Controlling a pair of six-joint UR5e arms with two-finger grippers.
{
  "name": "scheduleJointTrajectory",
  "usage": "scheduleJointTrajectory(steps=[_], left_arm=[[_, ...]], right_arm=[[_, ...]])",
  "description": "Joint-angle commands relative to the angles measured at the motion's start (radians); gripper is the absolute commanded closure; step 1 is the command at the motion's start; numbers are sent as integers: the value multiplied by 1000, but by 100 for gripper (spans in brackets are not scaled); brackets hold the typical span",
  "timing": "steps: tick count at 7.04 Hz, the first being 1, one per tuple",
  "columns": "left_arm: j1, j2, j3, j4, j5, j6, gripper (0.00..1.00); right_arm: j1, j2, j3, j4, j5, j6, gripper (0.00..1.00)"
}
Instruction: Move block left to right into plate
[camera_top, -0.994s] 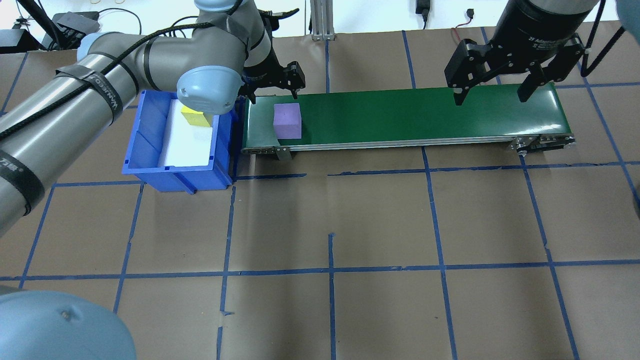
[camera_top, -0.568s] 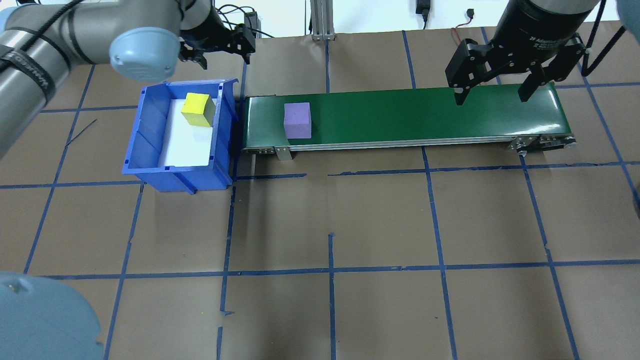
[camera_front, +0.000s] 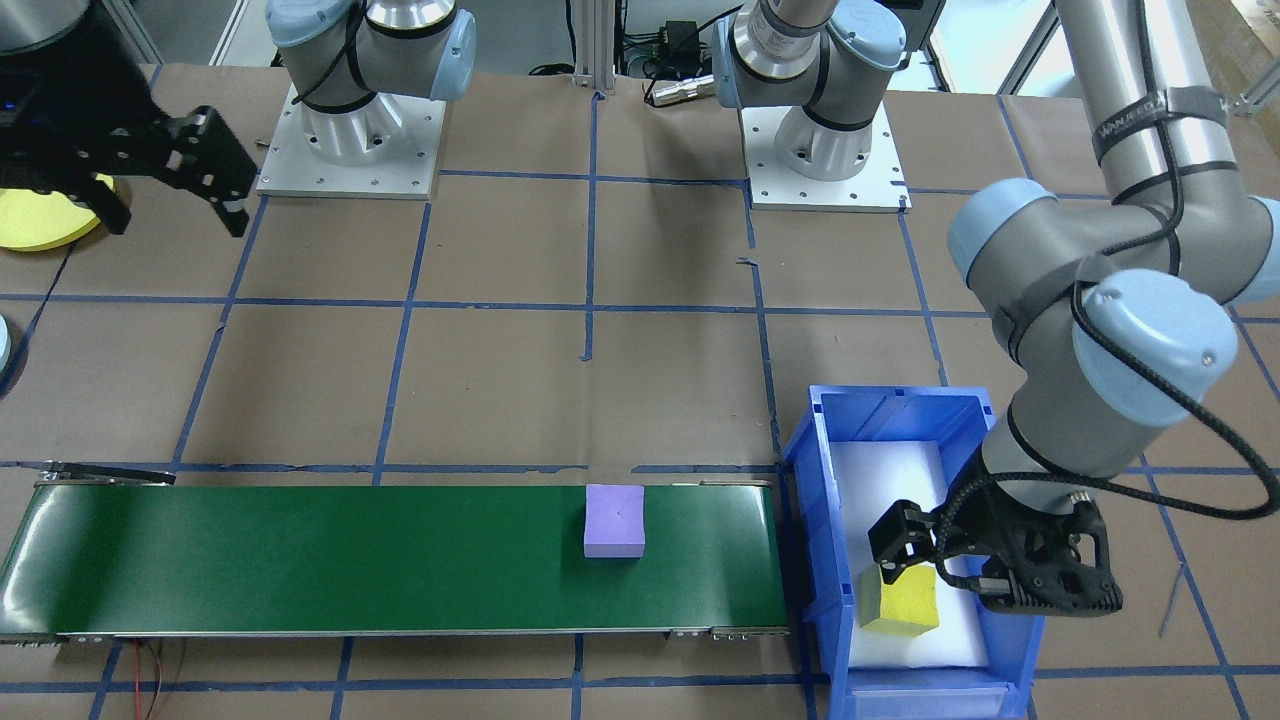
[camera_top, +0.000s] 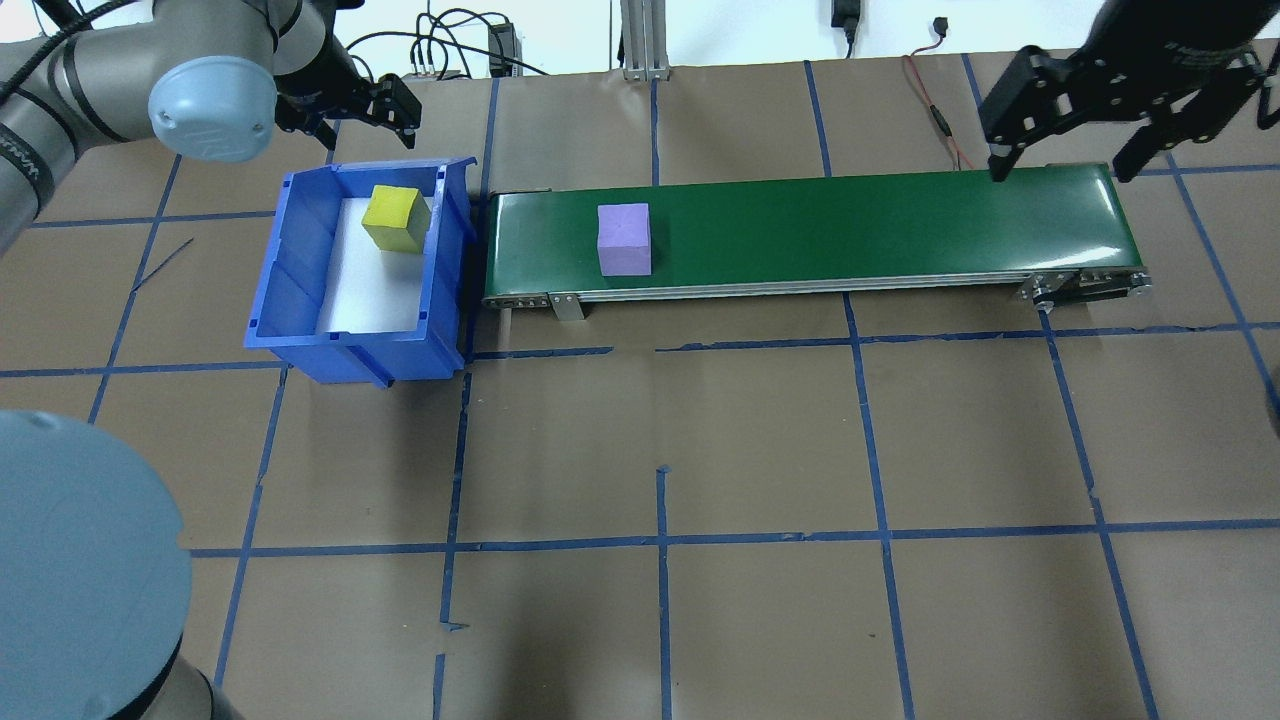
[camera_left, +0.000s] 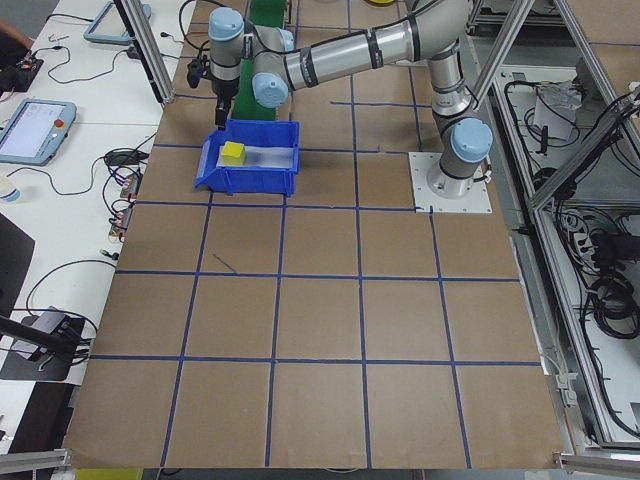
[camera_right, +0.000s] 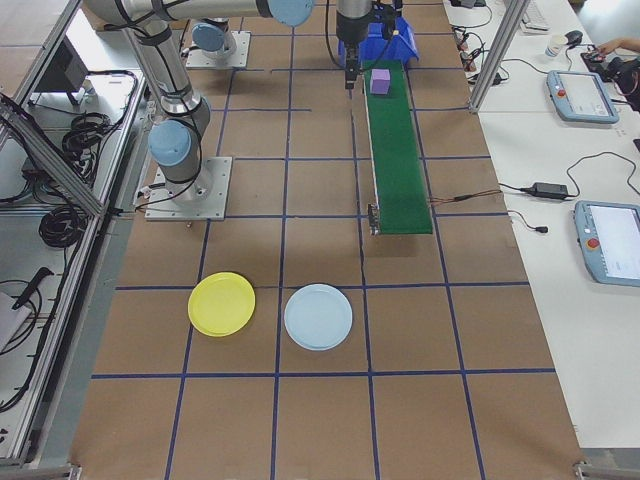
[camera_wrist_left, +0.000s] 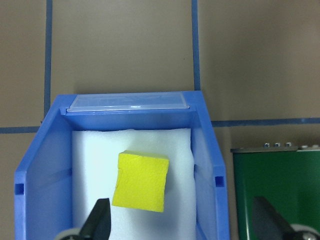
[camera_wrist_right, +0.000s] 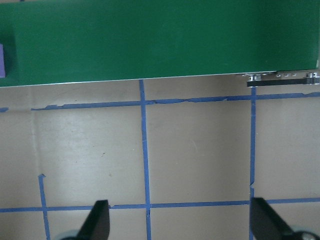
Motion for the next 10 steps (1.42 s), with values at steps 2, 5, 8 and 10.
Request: scheduleJointTrajectory(steps=[2, 5, 8, 10], left_arm=[[30, -80, -8, 6, 1, 40, 0], [29, -104, -34, 23, -8, 34, 0], [29, -130, -103, 113, -19, 39, 6], [27, -79, -76, 101, -30, -8, 63]], right_arm=[[-213, 172, 15, -179, 39, -231, 0], [-281, 332, 18, -286, 136, -294, 0], [-324, 398, 44, -381, 215, -424, 0], [-324, 431, 58, -409, 293, -470, 0]])
